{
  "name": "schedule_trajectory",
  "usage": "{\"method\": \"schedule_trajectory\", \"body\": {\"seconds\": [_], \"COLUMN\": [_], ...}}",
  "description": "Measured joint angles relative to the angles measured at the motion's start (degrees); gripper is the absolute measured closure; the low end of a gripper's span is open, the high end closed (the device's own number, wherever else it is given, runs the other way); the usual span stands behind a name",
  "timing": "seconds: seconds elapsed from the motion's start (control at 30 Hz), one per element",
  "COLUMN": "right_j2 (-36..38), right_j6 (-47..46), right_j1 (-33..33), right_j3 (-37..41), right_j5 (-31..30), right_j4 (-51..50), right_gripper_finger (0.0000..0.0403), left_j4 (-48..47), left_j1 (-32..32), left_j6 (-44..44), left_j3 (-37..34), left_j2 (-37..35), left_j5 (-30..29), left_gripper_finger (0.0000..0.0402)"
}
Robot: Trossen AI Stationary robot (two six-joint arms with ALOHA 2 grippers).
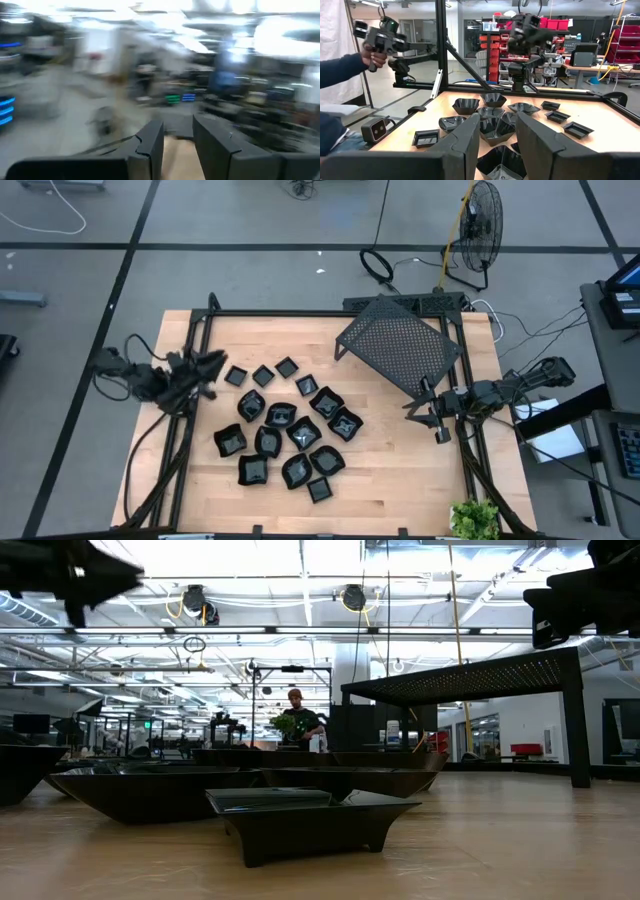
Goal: Pick & Place Mini shaped plates
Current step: Put the black square plate on the shelf
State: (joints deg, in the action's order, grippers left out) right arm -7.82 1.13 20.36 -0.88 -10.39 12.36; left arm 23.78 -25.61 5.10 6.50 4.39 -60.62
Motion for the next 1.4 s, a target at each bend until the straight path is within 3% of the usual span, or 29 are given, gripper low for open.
{"method": "schedule_trajectory", "body": {"seconds": [0.07,0.13,0.33,0.47,0.57,0.77,0.83,1.1,1.4], "right_j2": [0.01,-0.01,0.01,0.01,0.01,0.01,0.01,-0.01,0.0], "right_j6": [-0.02,-0.02,0.0,0.0,0.0,0.0,0.0,-0.02,0.0], "right_j1": [0.0,0.0,0.0,0.0,0.0,-0.01,0.0,0.0,0.0], "right_j3": [0.01,0.01,0.01,0.01,0.0,0.01,0.01,0.01,0.01], "right_j5": [0.0,0.0,-0.01,0.0,0.0,-0.01,0.0,0.0,-0.01], "right_j4": [0.0,0.0,0.0,-0.03,-0.04,-0.05,-0.07,-0.07,-0.24], "right_gripper_finger": [0.0289,0.0289,0.0289,0.0289,0.0289,0.0289,0.0289,0.0289,0.0289], "left_j4": [-0.88,-6.59,-36.56,-57.02,-66.62,-71.24,-71.32,-71.24,-69.95], "left_j1": [2.32,3.34,6.97,13.93,20.96,34.68,37.96,45.5,47.37], "left_j6": [-8.33,-13.75,-36.25,-55.14,-64.17,-65.6,-65.55,-61.02,-60.59], "left_j3": [0.03,1.19,9.01,15.03,17.94,19.3,19.3,19.3,19.06], "left_j2": [2.02,3.68,10.91,18.07,24.18,35.25,38.53,49.0,57.3], "left_j5": [-6.9,-7.98,-0.79,6.59,13.12,30.39,33.5,36.67,38.69], "left_gripper_finger": [0.0295,0.0295,0.026,0.0217,0.0197,0.0196,0.0201,0.0221,0.0201]}}
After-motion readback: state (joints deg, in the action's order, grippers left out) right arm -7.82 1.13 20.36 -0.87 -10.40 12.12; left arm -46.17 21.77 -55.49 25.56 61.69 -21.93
